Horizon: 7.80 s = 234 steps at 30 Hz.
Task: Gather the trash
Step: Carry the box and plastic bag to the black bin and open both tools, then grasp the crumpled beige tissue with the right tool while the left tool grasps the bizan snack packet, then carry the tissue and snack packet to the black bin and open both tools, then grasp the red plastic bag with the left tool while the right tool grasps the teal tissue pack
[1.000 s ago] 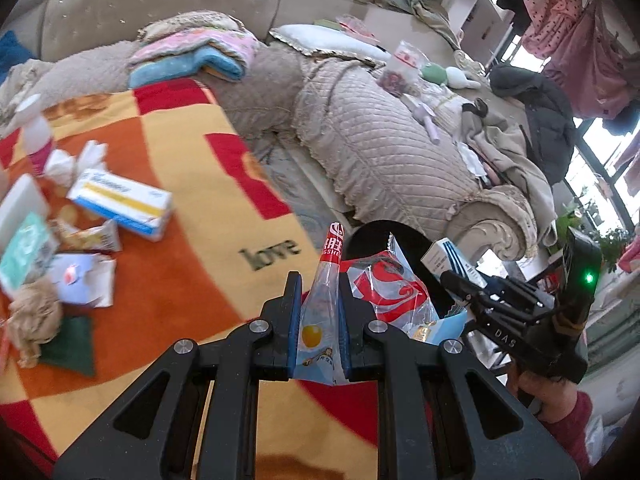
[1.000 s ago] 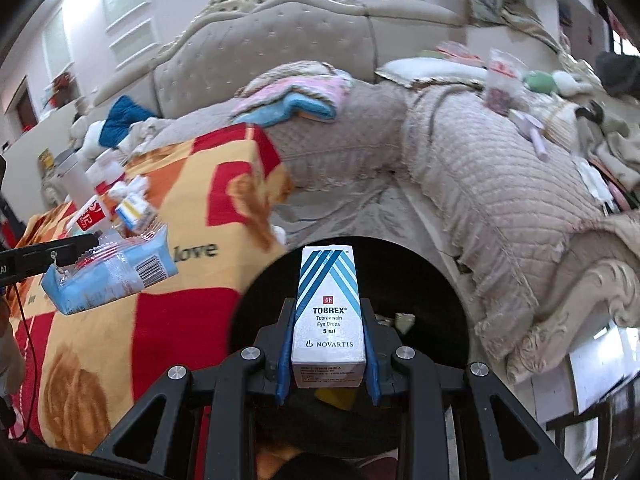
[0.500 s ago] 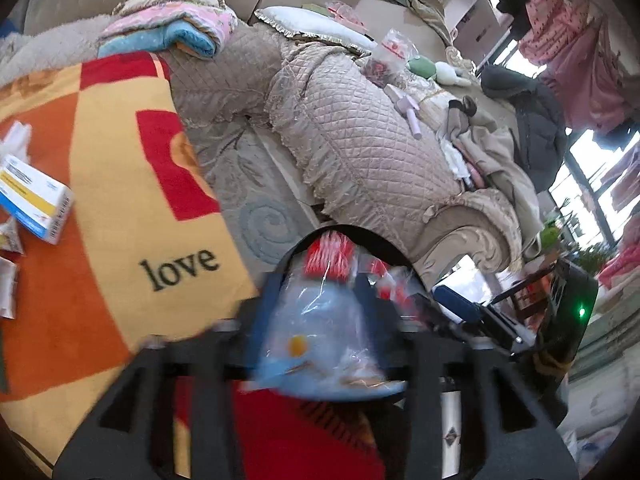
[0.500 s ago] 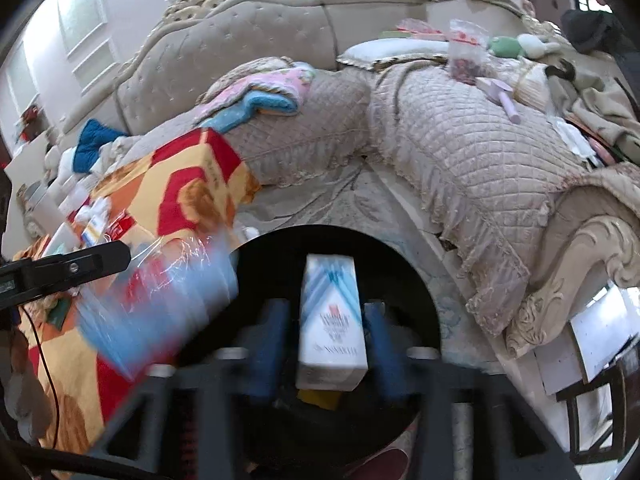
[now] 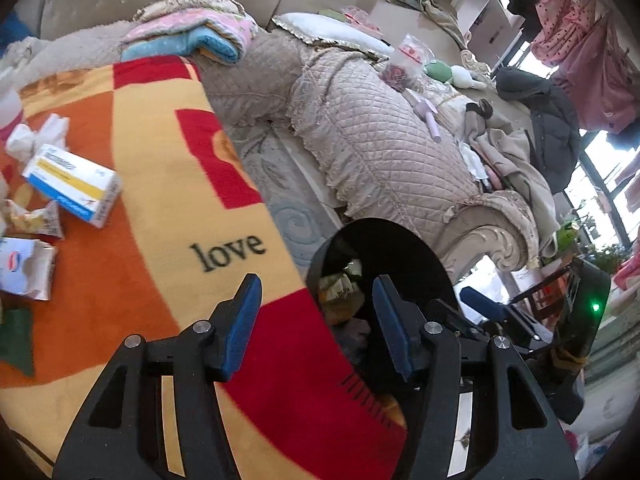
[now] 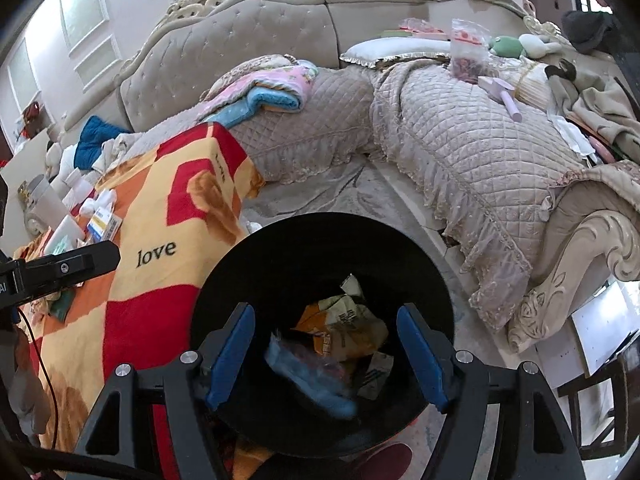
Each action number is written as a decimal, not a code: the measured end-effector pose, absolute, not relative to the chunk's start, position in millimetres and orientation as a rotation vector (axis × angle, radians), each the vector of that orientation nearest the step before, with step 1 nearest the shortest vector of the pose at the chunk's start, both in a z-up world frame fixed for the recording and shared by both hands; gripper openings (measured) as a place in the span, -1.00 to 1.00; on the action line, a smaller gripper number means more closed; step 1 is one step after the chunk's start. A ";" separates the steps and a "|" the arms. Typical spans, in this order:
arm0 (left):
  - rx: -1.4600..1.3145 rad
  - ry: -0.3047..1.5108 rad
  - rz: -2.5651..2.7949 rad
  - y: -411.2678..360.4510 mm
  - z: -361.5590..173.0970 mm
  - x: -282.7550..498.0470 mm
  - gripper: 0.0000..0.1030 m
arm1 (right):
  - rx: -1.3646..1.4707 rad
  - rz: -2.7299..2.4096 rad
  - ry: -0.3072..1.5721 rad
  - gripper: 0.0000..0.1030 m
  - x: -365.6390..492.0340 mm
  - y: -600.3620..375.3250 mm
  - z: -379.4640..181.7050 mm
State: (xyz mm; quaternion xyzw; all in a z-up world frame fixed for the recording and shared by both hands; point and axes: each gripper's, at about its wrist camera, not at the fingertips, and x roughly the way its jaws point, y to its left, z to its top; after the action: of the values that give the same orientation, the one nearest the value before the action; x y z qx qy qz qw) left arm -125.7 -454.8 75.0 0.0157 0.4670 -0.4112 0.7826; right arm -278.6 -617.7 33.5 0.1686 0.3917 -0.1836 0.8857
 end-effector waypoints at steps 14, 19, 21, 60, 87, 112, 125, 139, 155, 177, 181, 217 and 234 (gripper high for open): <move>0.110 0.896 -0.728 -397.7 79.3 -124.9 0.10 | 0.288 -0.318 0.831 0.39 -254.5 -569.1 43.6; 0.100 0.885 -0.672 -371.9 78.3 -119.1 0.10 | 0.260 -0.272 0.838 0.41 -239.1 -544.0 47.5; 0.099 0.881 -0.647 -358.3 77.1 -116.2 0.10 | 0.244 -0.254 0.842 0.42 -233.2 -533.6 48.2; -0.194 1.002 -0.281 -107.9 40.8 -36.1 0.19 | 0.167 0.272 0.930 -0.12 -43.2 -304.3 24.8; -0.207 1.015 -0.269 -127.1 28.3 -23.9 0.07 | 0.160 0.250 0.814 -0.21 -120.3 -363.3 58.6; -0.012 0.934 -0.541 -242.0 80.0 -116.0 0.07 | 0.198 0.106 0.782 -0.21 -190.4 -426.1 68.8; 0.035 0.929 -0.673 -313.7 87.0 -123.1 0.07 | 0.238 -0.001 0.765 -0.21 -217.9 -474.3 70.9; 0.095 0.956 -0.803 -391.3 82.9 -134.6 0.07 | 0.295 -0.133 0.763 -0.21 -245.7 -535.2 63.8; 0.120 1.001 -0.928 -465.5 67.9 -141.7 0.07 | 0.359 -0.285 0.788 -0.21 -270.8 -605.8 47.2; 0.107 1.027 -0.992 -484.7 54.9 -146.6 0.21 | 0.416 -0.377 0.821 0.32 -276.8 -632.4 26.2; 0.121 1.005 -0.944 -472.8 56.8 -145.1 0.21 | 0.413 -0.363 0.825 0.32 -274.2 -625.5 26.6; -0.062 0.953 -0.345 -158.8 58.3 -25.6 0.21 | 0.195 0.107 0.907 0.47 -136.5 -400.3 35.6; -0.232 1.023 -0.414 -152.1 28.1 58.9 -0.07 | 0.128 0.290 0.896 0.63 -66.0 -346.4 47.7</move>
State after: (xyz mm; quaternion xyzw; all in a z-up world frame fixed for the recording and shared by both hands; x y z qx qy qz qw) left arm 58.9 -152.1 28.1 -0.1099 0.4848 -0.1961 0.8452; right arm -66.0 -346.4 47.7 0.0616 0.4314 0.1394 0.8892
